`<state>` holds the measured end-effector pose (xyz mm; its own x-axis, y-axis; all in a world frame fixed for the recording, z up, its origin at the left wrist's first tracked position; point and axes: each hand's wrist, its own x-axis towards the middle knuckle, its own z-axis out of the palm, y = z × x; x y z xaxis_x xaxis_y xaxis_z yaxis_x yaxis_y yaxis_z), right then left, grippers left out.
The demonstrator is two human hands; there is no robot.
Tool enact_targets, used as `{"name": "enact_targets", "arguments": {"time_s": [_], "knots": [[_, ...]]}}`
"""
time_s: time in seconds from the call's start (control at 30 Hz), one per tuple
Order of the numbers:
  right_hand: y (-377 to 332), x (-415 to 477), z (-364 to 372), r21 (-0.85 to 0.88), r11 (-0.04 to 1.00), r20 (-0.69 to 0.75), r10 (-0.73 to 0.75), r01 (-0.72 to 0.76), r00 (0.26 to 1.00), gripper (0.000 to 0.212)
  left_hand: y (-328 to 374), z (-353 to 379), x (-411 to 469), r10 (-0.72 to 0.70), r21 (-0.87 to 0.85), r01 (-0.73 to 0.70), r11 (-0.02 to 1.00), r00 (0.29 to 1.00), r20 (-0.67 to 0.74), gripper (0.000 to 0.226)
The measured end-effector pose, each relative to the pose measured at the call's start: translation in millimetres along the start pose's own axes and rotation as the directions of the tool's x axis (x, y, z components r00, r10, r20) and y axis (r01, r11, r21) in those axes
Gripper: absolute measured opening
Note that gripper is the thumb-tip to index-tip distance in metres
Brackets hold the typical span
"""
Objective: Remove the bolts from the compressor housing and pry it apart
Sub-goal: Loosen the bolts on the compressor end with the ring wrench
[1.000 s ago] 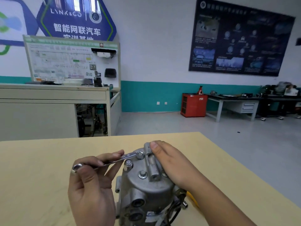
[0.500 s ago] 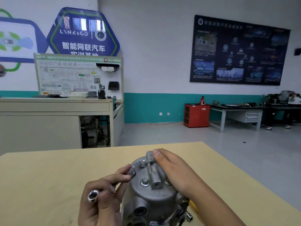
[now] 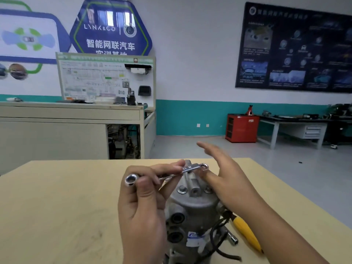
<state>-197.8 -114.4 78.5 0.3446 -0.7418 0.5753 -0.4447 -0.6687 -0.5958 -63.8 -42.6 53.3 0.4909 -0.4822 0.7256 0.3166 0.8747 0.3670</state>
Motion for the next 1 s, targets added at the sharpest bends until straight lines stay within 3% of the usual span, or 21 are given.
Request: {"name": "enact_targets", "arguments": {"time_s": [0.1, 0.23, 0.4, 0.57, 0.83, 0.93, 1.0], "knots": [[-5.8, -6.5, -5.3, -0.115, 0.974, -0.037, -0.198, 0.193, 0.979, 0.046, -6.5, 0.1, -4.1, -0.114, -0.054, 0.115, 0.992, 0.993, 0.011, 0.032], [-7.5, -19.5, -11.5, -0.143, 0.928, -0.138, -0.364, 0.345, 0.921, 0.013, -6.1, -3.9, -4.5, -0.191, -0.053, 0.192, 0.980, 0.981, 0.009, 0.034], [-8.3, -24.6, -23.4, -0.042, 0.969, -0.112, -0.248, 0.245, 0.962, 0.023, -0.2, 0.1, 0.5, -0.308, -0.157, 0.298, 0.942, 0.950, -0.048, 0.027], [-2.2, -24.6, -24.0, -0.047, 0.978, -0.127, -0.206, 0.202, 0.970, 0.031, -2.9, 6.1, 4.8, -0.352, -0.159, 0.343, 0.926, 0.935, -0.034, 0.027], [10.5, -26.2, -26.8, -0.019, 0.977, -0.458, -0.198, 0.213, 0.867, 0.020, -7.3, -2.9, 17.1, -0.389, 0.143, 0.389, 0.910, 0.921, -0.028, 0.029], [25.3, -32.3, -30.4, -0.008, 0.993, -0.536, -0.102, 0.116, 0.838, 0.019, -6.7, -14.8, 18.3, -0.292, 0.384, 0.283, 0.879, 0.956, -0.036, 0.021], [42.8, -40.7, -30.1, 0.022, 1.000, -0.546, 0.024, -0.014, 0.838, 0.017, -6.6, -25.8, 18.4, -0.222, 0.601, 0.180, 0.779, 0.975, -0.005, 0.024]]}}
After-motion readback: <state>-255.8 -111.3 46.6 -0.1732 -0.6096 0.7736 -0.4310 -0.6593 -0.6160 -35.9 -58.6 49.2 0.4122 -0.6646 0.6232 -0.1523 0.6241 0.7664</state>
